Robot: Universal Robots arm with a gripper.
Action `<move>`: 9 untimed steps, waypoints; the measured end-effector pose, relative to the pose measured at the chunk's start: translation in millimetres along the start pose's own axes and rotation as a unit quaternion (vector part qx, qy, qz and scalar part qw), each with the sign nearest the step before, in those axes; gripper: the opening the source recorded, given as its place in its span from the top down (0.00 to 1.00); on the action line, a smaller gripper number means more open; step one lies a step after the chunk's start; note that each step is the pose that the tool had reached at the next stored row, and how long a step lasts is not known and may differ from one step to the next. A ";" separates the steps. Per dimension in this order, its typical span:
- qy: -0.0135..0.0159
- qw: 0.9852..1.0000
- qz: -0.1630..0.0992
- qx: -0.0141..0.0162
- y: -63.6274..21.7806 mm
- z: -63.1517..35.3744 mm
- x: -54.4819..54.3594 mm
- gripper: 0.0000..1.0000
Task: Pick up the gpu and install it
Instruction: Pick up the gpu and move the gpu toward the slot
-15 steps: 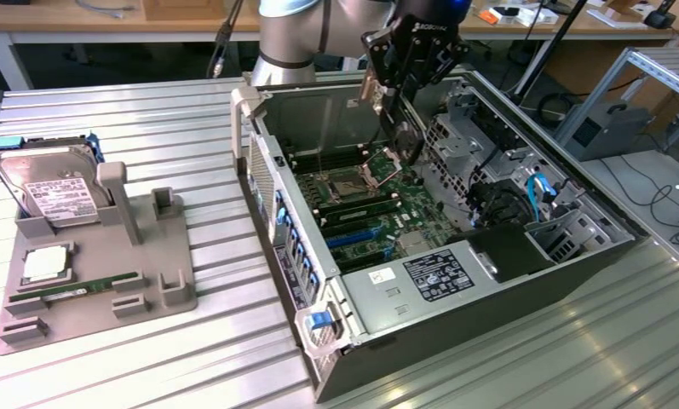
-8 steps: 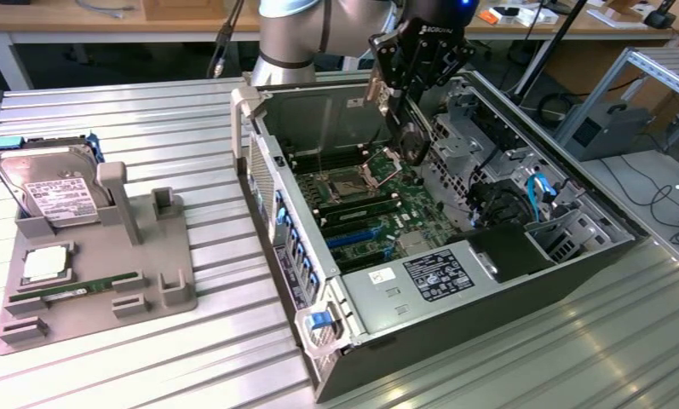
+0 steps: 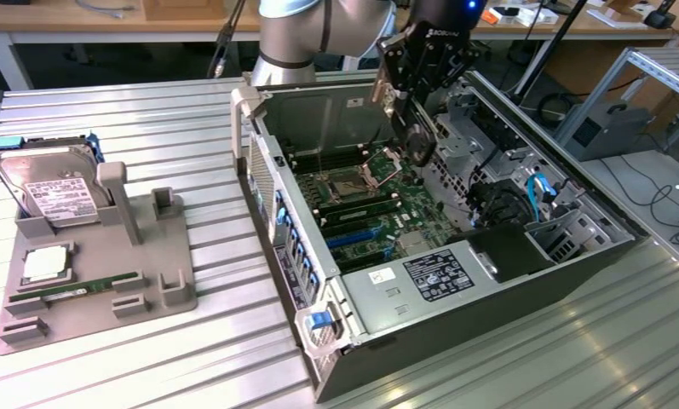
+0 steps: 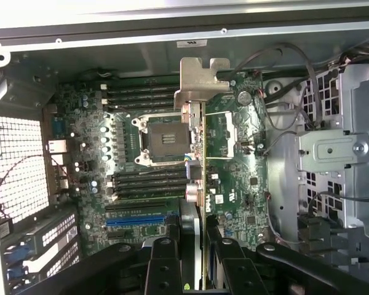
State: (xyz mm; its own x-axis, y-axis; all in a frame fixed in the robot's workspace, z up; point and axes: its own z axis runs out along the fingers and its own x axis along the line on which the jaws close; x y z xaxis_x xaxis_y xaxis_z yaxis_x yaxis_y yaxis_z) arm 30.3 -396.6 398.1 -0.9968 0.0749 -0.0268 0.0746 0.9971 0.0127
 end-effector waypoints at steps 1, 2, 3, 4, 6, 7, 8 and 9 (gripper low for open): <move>0.000 1.000 0.000 0.000 0.0 0.3 -0.7 0.73; 0.000 1.000 0.000 0.000 0.1 0.8 -1.8 0.73; 0.000 1.000 0.000 0.000 0.2 1.5 -3.3 0.73; 0.000 1.000 0.000 0.000 0.3 2.4 -5.2 0.73; 0.000 1.000 0.000 0.000 0.5 3.6 -7.5 0.73; 0.000 1.000 0.000 0.000 0.6 4.1 -8.6 0.73; 0.000 1.000 0.000 0.000 0.6 4.7 -9.7 0.73; 0.000 1.000 0.000 0.000 0.7 5.3 -10.9 0.73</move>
State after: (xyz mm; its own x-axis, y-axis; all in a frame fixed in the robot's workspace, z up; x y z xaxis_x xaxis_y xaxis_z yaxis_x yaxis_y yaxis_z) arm 41.4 -396.7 393.1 -0.9968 0.0749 -0.0268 0.0745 0.9971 0.0126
